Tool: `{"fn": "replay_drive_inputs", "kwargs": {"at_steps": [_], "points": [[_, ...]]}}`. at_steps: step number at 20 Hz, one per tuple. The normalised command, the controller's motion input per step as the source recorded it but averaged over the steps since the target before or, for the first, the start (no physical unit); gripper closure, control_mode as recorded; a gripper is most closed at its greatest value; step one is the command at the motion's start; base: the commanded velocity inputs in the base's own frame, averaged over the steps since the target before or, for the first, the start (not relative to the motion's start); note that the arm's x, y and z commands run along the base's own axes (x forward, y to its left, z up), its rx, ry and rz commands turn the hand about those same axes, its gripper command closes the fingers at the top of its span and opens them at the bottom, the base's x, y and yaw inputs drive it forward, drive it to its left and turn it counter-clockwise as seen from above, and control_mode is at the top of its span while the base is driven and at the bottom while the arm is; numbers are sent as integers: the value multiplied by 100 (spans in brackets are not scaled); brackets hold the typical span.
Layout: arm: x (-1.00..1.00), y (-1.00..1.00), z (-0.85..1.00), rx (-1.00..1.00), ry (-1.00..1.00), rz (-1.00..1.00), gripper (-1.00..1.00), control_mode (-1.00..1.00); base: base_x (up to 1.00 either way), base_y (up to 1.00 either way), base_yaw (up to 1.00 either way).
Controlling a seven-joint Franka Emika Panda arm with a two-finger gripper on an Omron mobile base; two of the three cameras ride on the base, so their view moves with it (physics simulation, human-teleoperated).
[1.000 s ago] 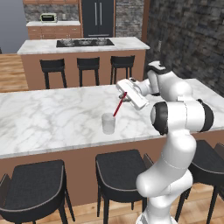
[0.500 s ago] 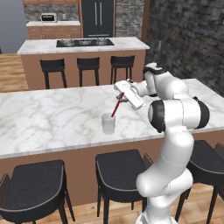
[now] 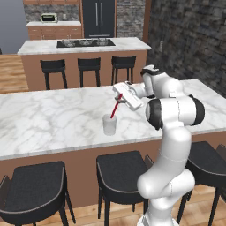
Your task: Take a straw from the drawer in front and place it inside the glass cup on the dining counter.
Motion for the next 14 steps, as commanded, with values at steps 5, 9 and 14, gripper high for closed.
{"fn": "replay_drive_inputs", "kwargs": {"at_steps": [5, 9, 14], "points": [[18, 0, -17, 0, 3, -2, 100, -100, 0, 0, 0], [15, 0, -16, 0, 2, -2, 100, -100, 0, 0, 0], [18, 0, -15, 0, 1, -2, 100, -100, 0, 0, 0]]}}
